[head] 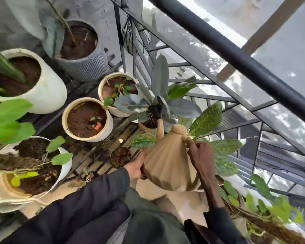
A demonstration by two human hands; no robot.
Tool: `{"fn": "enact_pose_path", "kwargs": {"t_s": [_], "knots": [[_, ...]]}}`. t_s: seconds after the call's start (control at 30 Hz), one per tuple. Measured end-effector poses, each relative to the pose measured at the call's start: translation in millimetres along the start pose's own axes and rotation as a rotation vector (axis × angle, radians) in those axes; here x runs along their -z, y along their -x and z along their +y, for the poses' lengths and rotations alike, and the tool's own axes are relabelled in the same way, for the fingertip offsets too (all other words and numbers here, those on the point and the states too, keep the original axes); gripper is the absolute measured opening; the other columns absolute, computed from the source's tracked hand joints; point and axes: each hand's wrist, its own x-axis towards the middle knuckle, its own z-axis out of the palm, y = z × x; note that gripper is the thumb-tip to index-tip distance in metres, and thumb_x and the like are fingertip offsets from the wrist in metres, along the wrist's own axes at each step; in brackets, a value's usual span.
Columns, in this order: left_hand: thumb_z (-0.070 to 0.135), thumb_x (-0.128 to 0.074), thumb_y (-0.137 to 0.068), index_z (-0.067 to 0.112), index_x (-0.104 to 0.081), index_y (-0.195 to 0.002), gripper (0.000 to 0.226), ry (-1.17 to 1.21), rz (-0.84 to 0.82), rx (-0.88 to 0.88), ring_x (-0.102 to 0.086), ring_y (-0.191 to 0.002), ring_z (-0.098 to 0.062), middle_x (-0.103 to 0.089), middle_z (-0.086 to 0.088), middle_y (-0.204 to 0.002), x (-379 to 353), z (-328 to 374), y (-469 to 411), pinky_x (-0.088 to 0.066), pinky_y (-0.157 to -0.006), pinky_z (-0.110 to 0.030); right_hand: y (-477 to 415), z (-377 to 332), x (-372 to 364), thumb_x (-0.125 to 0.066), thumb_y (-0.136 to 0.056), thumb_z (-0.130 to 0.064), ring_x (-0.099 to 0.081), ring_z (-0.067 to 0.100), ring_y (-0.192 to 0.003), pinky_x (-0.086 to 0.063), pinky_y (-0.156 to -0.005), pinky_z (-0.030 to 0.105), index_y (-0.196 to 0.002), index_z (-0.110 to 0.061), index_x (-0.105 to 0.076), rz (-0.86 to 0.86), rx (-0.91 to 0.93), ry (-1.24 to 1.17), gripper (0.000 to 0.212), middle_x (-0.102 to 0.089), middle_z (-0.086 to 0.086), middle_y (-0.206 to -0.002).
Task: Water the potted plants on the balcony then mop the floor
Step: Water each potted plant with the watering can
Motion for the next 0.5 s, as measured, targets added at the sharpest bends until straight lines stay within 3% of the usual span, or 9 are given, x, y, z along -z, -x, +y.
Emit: {"fn": "enact_pose_path", "kwargs": {"t_s": [0.17,0.23,0.37,0.5], "knots": [[0.081,-0.042,-0.088,0.014,-0.066,-0.129,0.082,-0.072,-0.011,0.056,-0.059,-0.125,-0.034,-0.069,-0.017,-0.128,3,10,4,-0.041,-0.115,-0.049,3,-16,0,-0.068,-0.103,-0.042,-0.069,0.053,-0.067,-0.060,-0.063,0.057,-0.083,0.020,-0.071,0.010,0.007,0.010,0.065,-0.072,0.036,-0.079],[0.080,-0.043,-0.087,0.013,-0.066,-0.128,0.082,-0.091,-0.018,0.068,-0.059,-0.125,-0.033,-0.069,-0.016,-0.127,5,15,4,-0.041,-0.115,-0.048,3,-21,-1,-0.068,-0.103,-0.041,-0.066,0.044,-0.056,-0.057,-0.061,0.053,-0.080,0.020,-0.070,0.014,0.002,0.016,0.065,-0.072,0.037,-0.078],[0.079,-0.046,-0.086,0.013,-0.071,-0.116,0.077,-0.076,-0.043,0.085,-0.067,-0.105,-0.029,-0.078,-0.014,-0.098,4,23,10,-0.055,-0.091,-0.038,3,-30,0,-0.067,-0.102,-0.043,-0.053,0.029,-0.051,-0.053,-0.054,0.049,-0.076,0.019,-0.069,0.010,-0.021,0.009,0.067,-0.071,0.036,-0.076],[0.081,-0.042,-0.086,0.015,-0.069,-0.119,0.078,-0.113,-0.042,0.077,-0.061,-0.121,-0.032,-0.071,-0.015,-0.120,1,27,13,-0.048,-0.101,-0.042,-1,-34,4,-0.068,-0.103,-0.040,-0.048,0.021,-0.055,-0.038,-0.056,0.033,-0.072,0.020,-0.065,0.008,-0.033,-0.022,0.068,-0.070,0.038,-0.074]]}}
